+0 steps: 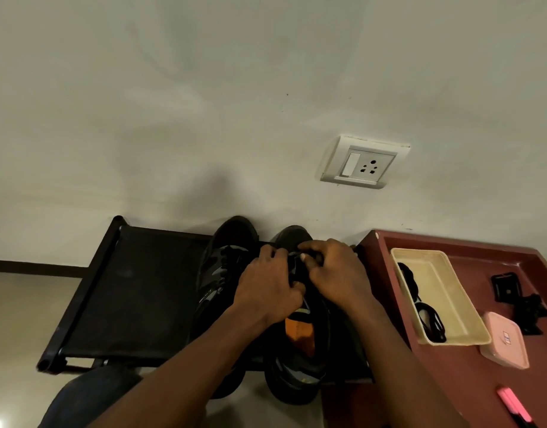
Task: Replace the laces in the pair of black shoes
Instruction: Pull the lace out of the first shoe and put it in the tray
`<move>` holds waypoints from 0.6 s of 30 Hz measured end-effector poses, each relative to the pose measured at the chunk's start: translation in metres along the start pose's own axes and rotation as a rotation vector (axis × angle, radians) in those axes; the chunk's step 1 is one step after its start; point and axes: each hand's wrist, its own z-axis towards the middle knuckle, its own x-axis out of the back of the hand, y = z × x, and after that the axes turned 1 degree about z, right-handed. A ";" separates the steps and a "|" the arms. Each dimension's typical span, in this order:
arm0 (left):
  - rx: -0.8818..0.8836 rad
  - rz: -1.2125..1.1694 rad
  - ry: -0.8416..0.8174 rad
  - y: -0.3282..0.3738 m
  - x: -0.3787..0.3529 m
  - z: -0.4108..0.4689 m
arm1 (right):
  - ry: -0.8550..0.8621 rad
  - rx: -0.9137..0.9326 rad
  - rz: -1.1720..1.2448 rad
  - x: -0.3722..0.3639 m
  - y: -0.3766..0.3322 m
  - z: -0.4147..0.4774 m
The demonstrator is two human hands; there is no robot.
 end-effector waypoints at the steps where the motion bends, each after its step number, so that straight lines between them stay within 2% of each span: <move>1: 0.001 -0.002 -0.002 0.000 0.000 0.000 | 0.001 0.032 -0.062 -0.003 -0.002 0.000; 5: -0.002 -0.011 0.000 -0.002 0.000 0.001 | 0.067 0.126 -0.270 -0.013 -0.004 0.002; 7: -0.002 -0.021 0.005 -0.002 0.001 0.000 | 0.111 0.117 -0.198 -0.017 -0.004 0.004; 12: 0.017 -0.011 -0.008 -0.001 0.000 0.001 | 0.165 -0.145 0.412 -0.021 -0.008 0.009; 18: 0.023 0.004 -0.028 -0.003 -0.001 0.001 | 0.300 -0.237 1.016 -0.005 -0.016 0.014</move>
